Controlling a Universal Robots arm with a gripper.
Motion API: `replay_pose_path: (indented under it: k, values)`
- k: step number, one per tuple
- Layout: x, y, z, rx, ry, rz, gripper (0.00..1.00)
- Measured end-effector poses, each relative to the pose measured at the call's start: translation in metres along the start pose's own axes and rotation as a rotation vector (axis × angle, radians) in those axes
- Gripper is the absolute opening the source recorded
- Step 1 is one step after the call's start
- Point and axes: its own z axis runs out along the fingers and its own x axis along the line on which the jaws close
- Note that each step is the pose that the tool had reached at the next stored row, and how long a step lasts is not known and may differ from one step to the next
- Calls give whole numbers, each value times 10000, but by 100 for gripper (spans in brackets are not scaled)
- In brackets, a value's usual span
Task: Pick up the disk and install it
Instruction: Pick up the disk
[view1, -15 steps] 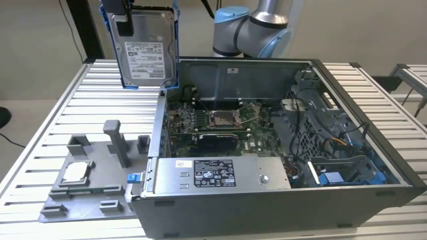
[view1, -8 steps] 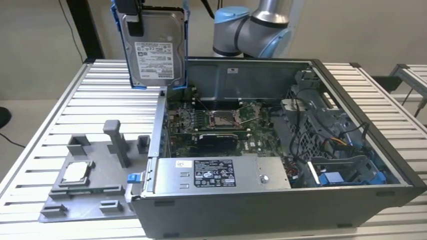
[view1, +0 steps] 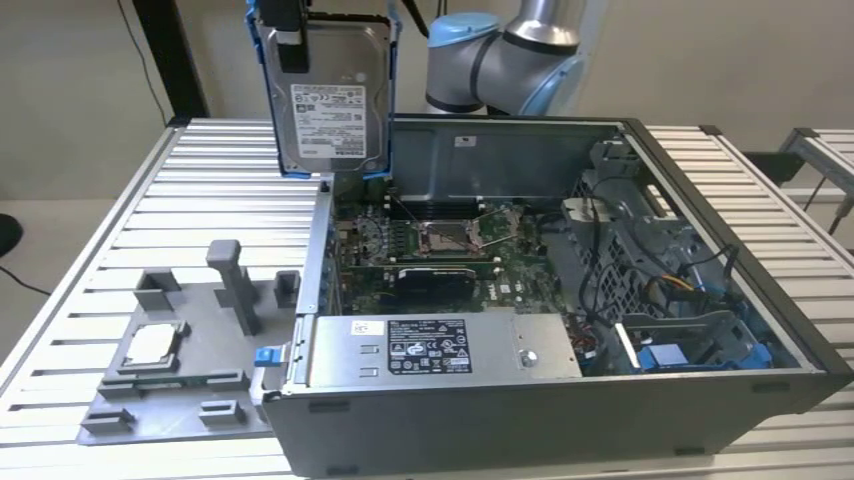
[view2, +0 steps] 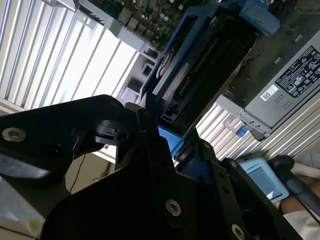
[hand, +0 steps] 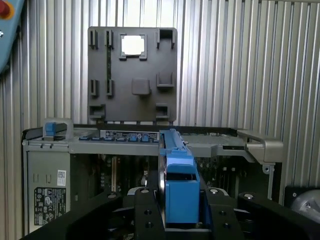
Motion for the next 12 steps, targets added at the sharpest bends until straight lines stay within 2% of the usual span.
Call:
replay_pose_path:
  k: [5,12]
  values:
    - [2,-91,-1,0,0,0,0]
    - [4,-177,-3,0,0,-1,0]
